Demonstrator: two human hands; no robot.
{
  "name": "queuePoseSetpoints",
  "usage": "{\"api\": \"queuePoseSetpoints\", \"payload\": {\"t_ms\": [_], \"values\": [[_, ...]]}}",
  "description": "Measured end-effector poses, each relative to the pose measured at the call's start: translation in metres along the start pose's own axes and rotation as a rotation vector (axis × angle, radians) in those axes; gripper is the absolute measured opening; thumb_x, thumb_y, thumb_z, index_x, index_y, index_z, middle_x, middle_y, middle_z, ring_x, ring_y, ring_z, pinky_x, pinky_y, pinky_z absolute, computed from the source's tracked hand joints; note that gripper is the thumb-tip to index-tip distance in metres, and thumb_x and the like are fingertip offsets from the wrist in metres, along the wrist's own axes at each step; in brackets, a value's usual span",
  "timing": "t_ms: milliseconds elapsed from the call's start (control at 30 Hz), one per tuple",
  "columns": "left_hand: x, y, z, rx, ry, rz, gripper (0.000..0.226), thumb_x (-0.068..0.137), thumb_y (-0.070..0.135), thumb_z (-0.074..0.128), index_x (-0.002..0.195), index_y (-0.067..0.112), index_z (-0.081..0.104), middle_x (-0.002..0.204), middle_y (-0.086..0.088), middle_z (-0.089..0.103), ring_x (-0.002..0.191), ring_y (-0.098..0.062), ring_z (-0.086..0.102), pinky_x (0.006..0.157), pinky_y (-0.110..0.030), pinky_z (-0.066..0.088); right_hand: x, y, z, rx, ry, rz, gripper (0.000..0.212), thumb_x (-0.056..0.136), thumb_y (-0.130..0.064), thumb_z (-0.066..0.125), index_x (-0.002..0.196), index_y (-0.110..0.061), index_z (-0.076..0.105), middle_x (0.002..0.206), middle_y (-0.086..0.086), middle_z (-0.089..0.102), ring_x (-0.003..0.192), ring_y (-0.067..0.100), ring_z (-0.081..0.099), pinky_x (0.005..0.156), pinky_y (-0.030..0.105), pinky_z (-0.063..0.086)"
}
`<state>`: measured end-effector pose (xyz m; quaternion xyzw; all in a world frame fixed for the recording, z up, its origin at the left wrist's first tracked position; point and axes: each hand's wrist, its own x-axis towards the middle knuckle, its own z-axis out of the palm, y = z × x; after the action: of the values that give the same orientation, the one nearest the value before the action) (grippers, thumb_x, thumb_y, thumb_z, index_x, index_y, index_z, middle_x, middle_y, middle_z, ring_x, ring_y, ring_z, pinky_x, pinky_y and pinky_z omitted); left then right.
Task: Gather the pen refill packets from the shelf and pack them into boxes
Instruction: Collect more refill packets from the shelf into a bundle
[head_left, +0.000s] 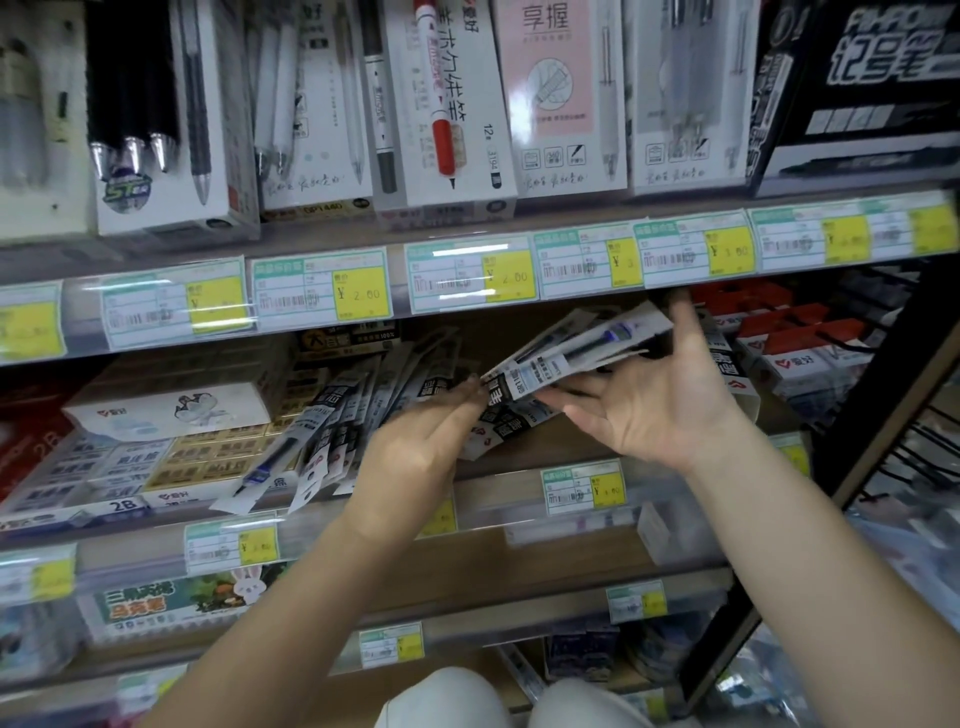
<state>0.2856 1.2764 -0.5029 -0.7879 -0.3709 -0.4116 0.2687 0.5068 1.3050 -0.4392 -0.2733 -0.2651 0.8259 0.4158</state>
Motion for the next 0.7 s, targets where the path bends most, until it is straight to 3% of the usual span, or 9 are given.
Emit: {"api": "queuePoseSetpoints", "payload": {"t_ms": [100,200,267,333,533,700], "values": [[-0.003,-0.003,-0.006,-0.01,-0.041,0.066,0.029,0.097,-0.004,0.031,0.113,0.004,0.053,0.101,-0.018,0.071,0.085,-0.028,0.067,0.067,-0.033,0.057,-0.003,-0.005,-0.002,-0.025,-0.027,0.042,0.086,0.068,-0.073,0.045,0.123,-0.007,0.055,0.123,0.026,0.06,0.106,0.044,0.062,0.05,0.034,0.059],[-0.002,-0.008,-0.011,-0.015,-0.106,0.113,0.028,0.101,0.004,0.028,0.114,0.003,0.053,0.101,-0.017,0.071,0.079,-0.029,0.069,0.061,-0.036,0.058,-0.006,-0.007,-0.006,-0.081,0.001,0.054,0.076,0.058,-0.038,0.077,0.12,-0.001,0.054,0.12,0.028,0.06,0.097,0.043,0.065,0.048,0.033,0.058],[-0.002,-0.01,-0.012,-0.004,-0.125,0.134,0.026,0.102,0.004,0.03,0.114,0.003,0.053,0.102,-0.017,0.071,0.081,-0.029,0.069,0.063,-0.035,0.058,-0.007,-0.006,-0.009,-0.131,0.063,0.035,0.066,0.062,-0.015,0.068,0.123,0.001,0.049,0.116,0.029,0.06,0.092,0.04,0.067,0.048,0.03,0.057],[-0.002,-0.011,-0.012,-0.001,-0.122,0.144,0.025,0.102,0.004,0.032,0.113,0.003,0.054,0.101,-0.017,0.071,0.084,-0.029,0.069,0.065,-0.033,0.058,-0.007,-0.003,-0.011,-0.155,0.109,0.02,0.057,0.065,-0.006,0.053,0.122,0.0,0.048,0.104,0.029,0.066,0.083,0.037,0.07,0.048,0.029,0.056],[-0.01,-0.009,-0.012,0.024,-0.157,0.213,0.022,0.095,0.002,0.044,0.115,0.0,0.052,0.104,-0.019,0.07,0.09,-0.03,0.068,0.072,-0.035,0.058,-0.009,0.006,-0.013,-0.296,0.212,-0.016,0.04,0.067,-0.023,0.067,0.102,-0.005,0.062,0.078,0.014,0.072,0.064,0.024,0.071,0.044,0.029,0.056],[-0.01,-0.009,-0.018,0.045,-0.184,0.271,0.025,0.103,0.005,0.032,0.116,-0.001,0.052,0.106,-0.02,0.069,0.092,-0.032,0.069,0.076,-0.037,0.056,-0.01,0.003,-0.016,-0.337,0.25,0.015,0.033,0.074,-0.036,0.065,0.091,-0.007,0.063,0.072,0.014,0.072,0.059,0.024,0.07,0.042,0.029,0.055]]}}
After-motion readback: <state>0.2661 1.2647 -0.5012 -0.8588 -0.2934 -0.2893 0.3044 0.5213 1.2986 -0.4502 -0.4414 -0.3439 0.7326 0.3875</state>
